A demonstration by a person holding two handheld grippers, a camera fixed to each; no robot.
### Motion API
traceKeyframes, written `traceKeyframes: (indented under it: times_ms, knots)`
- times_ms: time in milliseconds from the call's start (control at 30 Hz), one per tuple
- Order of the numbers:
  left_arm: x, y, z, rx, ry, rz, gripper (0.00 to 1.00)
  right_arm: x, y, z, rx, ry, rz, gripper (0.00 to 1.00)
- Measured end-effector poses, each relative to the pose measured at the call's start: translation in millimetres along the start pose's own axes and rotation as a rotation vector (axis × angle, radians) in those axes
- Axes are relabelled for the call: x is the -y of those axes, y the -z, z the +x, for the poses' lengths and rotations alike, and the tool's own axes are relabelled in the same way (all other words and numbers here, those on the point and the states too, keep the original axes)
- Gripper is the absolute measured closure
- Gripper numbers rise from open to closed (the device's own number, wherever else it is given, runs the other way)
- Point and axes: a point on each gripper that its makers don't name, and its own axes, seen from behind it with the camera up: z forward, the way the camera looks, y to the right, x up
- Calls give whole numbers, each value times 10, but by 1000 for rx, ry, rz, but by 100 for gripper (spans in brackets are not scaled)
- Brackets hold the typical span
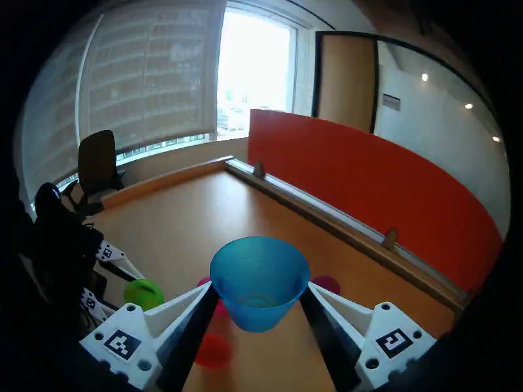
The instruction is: Pour water
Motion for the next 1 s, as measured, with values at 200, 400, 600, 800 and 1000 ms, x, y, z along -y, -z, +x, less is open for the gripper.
traceKeyframes:
  times_ms: [200, 400, 600, 800, 1000]
  knots:
    - [43, -127, -96, 17, 29, 13, 19, -11, -221, -92, 25, 10, 26, 12]
    - [50, -259, -192, 39, 32, 9, 19, -45, -455, -156, 42, 3, 44, 12]
    - [81, -359, -295, 57, 40, 11, 19, -104, -660, -197, 56, 4, 58, 12]
    - [94, -428, -386, 71, 57, 8, 19, -169, -855, -218, 68, 6, 66, 12]
    - [104, -487, -438, 72, 67, 10, 19, -200, -1012, -235, 80, 8, 81, 12]
